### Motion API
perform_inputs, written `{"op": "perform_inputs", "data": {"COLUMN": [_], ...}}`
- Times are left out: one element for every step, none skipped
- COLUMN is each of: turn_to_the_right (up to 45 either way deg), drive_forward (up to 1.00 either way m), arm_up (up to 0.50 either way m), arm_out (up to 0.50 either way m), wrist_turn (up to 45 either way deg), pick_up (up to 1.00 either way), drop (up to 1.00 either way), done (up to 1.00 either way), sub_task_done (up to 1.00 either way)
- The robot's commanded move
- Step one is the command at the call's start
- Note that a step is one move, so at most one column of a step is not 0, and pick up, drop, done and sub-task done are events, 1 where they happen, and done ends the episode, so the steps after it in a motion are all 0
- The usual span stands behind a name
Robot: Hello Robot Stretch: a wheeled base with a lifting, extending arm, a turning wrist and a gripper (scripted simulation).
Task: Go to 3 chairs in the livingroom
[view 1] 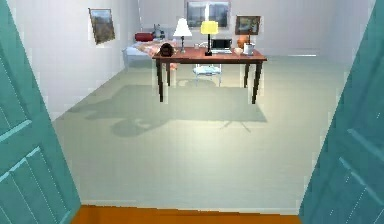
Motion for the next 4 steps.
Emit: {"op": "perform_inputs", "data": {"turn_to_the_right": [0.0, 6.0, 0.0, 45.0], "drive_forward": [1.0, 0.0, 0.5, 0.0], "arm_up": [0.0, 0.0, 0.0, 0.0], "arm_out": [0.0, 0.0, 0.0, 0.0], "wrist_turn": [0.0, 0.0, 0.0, 0.0], "pick_up": [0.0, 0.0, 0.0, 0.0], "drop": [0.0, 0.0, 0.0, 0.0], "done": [0.0, 0.0, 0.0, 0.0], "sub_task_done": [0.0, 0.0, 0.0, 0.0]}}
